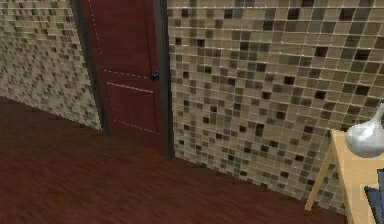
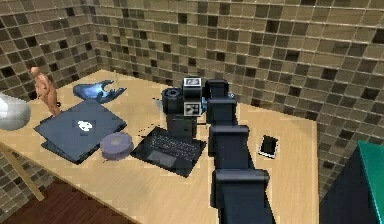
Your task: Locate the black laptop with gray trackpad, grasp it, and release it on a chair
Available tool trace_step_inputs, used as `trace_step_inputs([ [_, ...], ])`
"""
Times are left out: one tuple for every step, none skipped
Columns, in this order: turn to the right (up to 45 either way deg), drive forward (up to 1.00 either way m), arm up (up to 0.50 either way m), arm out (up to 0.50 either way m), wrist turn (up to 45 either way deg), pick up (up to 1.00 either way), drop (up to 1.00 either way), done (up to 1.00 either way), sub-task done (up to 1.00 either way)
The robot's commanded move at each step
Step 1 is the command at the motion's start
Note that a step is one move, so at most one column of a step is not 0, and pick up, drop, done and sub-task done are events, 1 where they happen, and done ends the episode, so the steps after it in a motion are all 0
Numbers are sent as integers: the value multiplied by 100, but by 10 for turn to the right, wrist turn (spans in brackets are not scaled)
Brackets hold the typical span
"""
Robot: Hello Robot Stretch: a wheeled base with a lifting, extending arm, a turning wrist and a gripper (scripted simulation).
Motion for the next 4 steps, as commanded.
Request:
trace_step_inputs([
  [0,0,-30,0,0,0,0,0,0],
  [0,0,0,0,0,100,0,0,0],
  [0,0,10,0,0,0,0,0,0],
  [0,0,24,0,0,0,0,0,0],
])
